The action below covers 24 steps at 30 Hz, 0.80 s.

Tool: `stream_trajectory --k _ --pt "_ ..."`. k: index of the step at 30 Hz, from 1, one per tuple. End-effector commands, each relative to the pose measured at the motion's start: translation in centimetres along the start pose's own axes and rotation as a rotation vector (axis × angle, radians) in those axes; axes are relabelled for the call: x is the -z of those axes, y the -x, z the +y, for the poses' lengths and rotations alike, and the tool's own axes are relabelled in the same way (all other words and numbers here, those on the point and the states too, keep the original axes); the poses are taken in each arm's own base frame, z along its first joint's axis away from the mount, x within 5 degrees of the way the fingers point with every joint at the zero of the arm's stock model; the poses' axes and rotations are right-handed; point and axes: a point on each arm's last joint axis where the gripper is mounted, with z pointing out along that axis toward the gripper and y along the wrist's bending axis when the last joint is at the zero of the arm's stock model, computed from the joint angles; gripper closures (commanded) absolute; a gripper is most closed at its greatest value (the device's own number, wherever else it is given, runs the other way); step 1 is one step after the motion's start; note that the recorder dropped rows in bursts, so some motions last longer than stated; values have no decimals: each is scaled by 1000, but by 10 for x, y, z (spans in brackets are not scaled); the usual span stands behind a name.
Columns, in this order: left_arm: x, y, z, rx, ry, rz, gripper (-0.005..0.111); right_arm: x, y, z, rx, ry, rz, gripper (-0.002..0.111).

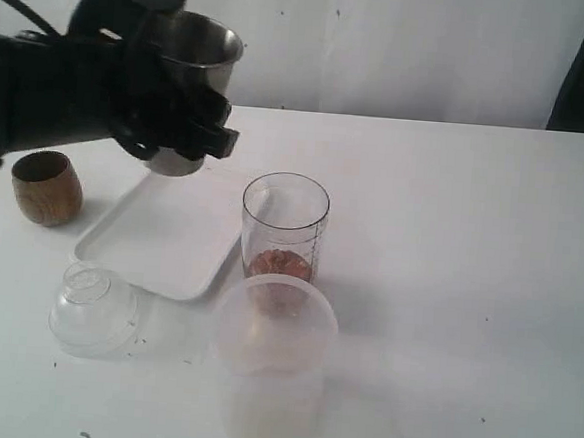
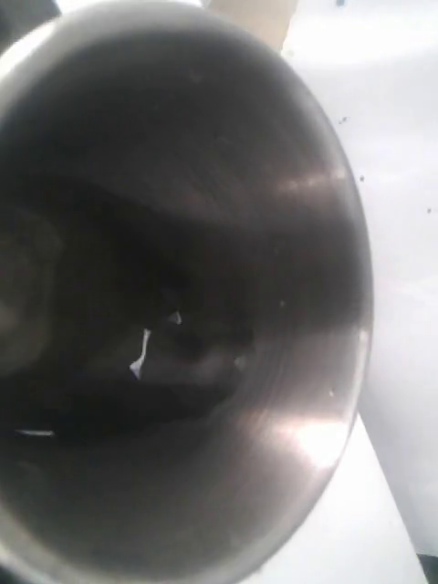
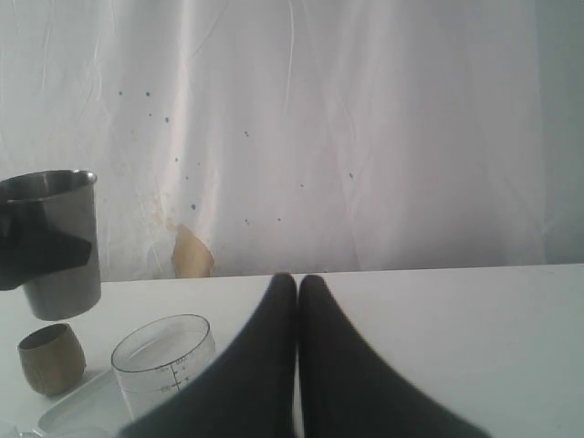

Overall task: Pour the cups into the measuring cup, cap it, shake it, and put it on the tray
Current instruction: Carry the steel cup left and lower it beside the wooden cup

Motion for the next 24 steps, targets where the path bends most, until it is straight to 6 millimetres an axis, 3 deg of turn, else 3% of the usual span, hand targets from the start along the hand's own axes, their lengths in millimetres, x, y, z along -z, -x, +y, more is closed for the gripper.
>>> stream_trajectory --k 1,13,24 --pt "14 -9 26 127 -91 -35 107 1 0 0 6 1 -12 108" --pt "26 -76 87 278 -19 79 107 1 0 0 4 1 -12 108" --pt "33 -106 118 358 86 140 107 1 0 0 4 1 -12 108"
